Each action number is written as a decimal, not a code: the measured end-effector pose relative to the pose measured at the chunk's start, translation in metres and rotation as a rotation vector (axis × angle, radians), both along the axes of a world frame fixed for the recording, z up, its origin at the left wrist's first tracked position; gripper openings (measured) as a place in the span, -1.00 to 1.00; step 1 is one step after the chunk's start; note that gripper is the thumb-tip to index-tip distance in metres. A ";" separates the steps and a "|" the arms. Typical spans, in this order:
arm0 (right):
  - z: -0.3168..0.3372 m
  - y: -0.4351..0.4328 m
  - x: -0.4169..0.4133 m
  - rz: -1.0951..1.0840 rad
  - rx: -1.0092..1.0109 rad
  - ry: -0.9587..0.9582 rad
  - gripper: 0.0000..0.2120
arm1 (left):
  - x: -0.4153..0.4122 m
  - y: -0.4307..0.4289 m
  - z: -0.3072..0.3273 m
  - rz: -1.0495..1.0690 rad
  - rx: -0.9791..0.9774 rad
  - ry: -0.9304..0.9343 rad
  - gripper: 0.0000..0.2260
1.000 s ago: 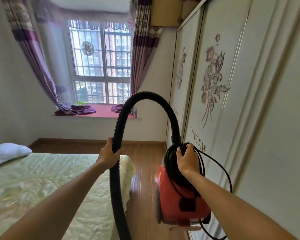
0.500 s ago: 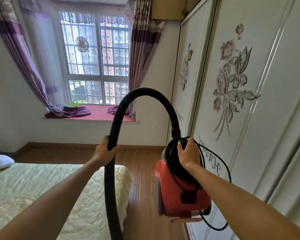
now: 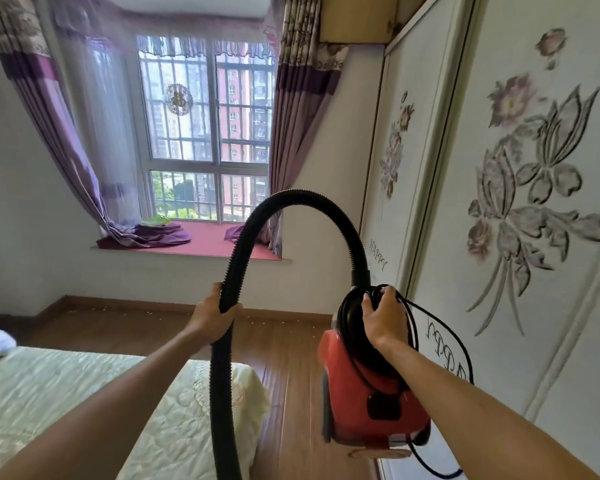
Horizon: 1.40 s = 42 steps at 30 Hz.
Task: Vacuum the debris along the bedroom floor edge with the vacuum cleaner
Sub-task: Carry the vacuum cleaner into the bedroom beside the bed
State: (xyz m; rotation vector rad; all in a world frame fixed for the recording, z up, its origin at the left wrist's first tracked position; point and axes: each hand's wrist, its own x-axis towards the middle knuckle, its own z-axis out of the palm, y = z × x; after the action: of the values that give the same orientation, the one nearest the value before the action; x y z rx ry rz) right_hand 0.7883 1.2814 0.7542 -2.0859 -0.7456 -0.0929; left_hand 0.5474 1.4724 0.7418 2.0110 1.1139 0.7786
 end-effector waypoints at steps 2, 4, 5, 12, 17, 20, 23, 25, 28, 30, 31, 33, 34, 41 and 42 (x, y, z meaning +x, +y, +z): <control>-0.003 0.025 0.027 0.021 0.005 0.004 -0.65 | 0.024 0.020 -0.001 0.007 -0.003 0.013 -0.63; -0.005 0.053 0.055 0.035 0.005 0.013 -0.65 | 0.049 0.041 0.000 0.024 -0.003 0.022 -0.63; -0.005 0.066 0.068 0.042 -0.002 0.020 -0.65 | 0.060 0.050 0.001 0.038 0.000 0.021 -0.63; -0.011 0.142 0.137 0.092 -0.040 -0.008 -0.61 | 0.116 0.114 0.007 0.111 0.021 0.046 -0.63; -0.010 0.189 0.176 0.117 -0.036 -0.011 -0.60 | 0.147 0.158 0.011 0.129 0.036 0.079 -0.62; -0.012 0.217 0.195 0.111 -0.033 -0.002 -0.62 | 0.168 0.185 0.008 0.118 0.031 0.086 -0.62; -0.016 0.248 0.212 0.111 -0.029 0.020 -0.63 | 0.189 0.215 0.002 0.110 0.023 0.082 -0.61; -0.020 0.272 0.227 0.100 -0.029 0.029 -0.64 | 0.204 0.238 -0.003 0.116 0.014 0.073 -0.61; -0.028 0.308 0.246 0.084 -0.020 0.032 -0.65 | 0.225 0.277 -0.009 0.112 0.012 0.071 -0.61; -0.033 0.337 0.260 0.070 -0.017 0.047 -0.65 | 0.240 0.307 -0.013 0.109 0.013 0.071 -0.61; -0.036 0.352 0.268 0.065 -0.018 0.048 -0.65 | 0.248 0.323 -0.015 0.108 0.014 0.071 -0.61; -0.039 0.384 0.282 0.055 -0.025 0.037 -0.66 | 0.263 0.356 -0.018 0.108 0.019 0.087 -0.61; -0.039 0.399 0.289 0.051 -0.033 0.037 -0.67 | 0.270 0.371 -0.018 0.113 0.016 0.100 -0.60; -0.028 0.482 0.328 0.042 -0.025 0.039 -0.68 | 0.310 0.458 -0.010 0.096 0.019 0.087 -0.59; -0.026 0.492 0.333 0.043 -0.017 0.038 -0.69 | 0.315 0.467 -0.009 0.091 0.020 0.084 -0.59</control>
State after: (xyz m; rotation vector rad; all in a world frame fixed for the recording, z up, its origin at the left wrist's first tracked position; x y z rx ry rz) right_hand 1.1209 1.7737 0.7283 -2.0808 -0.7698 -0.0238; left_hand 0.8622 1.9399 0.7331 2.0376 1.2577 0.7600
